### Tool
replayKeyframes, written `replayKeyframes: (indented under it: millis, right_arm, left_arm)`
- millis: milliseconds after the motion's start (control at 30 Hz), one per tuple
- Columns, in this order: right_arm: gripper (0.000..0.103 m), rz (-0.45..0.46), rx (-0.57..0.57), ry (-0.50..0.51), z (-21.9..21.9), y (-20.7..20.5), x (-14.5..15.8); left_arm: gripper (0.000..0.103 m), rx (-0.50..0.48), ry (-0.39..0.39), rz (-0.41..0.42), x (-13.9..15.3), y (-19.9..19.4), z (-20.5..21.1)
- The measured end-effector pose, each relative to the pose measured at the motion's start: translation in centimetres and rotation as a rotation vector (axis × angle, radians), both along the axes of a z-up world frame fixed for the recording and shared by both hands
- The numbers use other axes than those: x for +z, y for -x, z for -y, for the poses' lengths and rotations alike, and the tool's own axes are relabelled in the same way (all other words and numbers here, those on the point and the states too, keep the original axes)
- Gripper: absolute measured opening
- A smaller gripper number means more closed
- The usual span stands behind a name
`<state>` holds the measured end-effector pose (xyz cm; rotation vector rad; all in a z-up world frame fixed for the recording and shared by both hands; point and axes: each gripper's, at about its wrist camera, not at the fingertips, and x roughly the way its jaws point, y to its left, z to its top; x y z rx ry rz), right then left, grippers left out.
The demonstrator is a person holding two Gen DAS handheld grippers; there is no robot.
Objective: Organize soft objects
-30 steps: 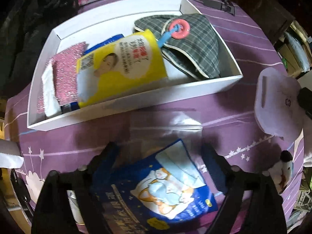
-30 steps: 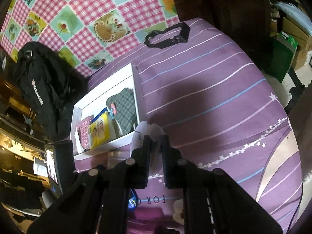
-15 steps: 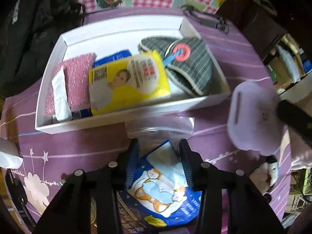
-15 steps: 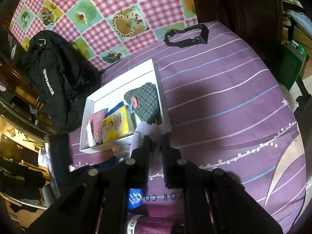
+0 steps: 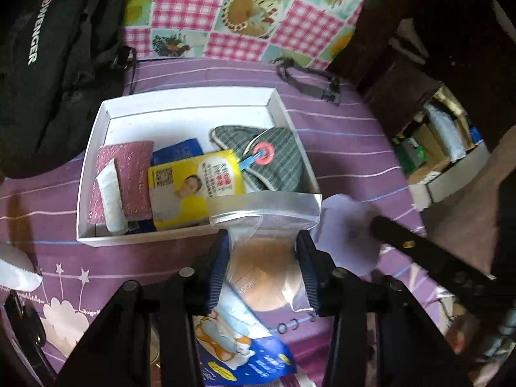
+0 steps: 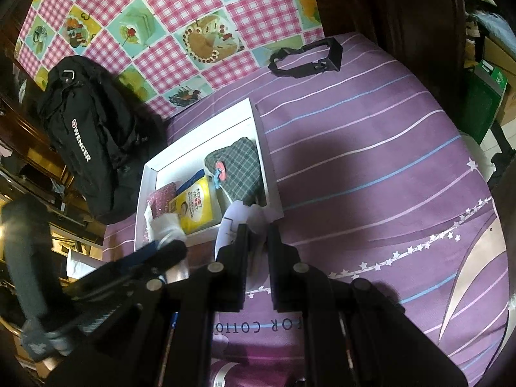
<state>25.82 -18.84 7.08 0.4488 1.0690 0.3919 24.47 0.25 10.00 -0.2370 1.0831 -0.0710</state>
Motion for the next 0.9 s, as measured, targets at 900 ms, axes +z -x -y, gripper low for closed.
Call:
replayKeyframes:
  millis: [900]
  right_arm:
    - [0.012, 0.035, 0.028, 0.038, -5.3, -2.9, 1.3]
  left_arm:
    - [0.042, 0.11, -0.08, 0.034, -1.0, -3.8, -9.4]
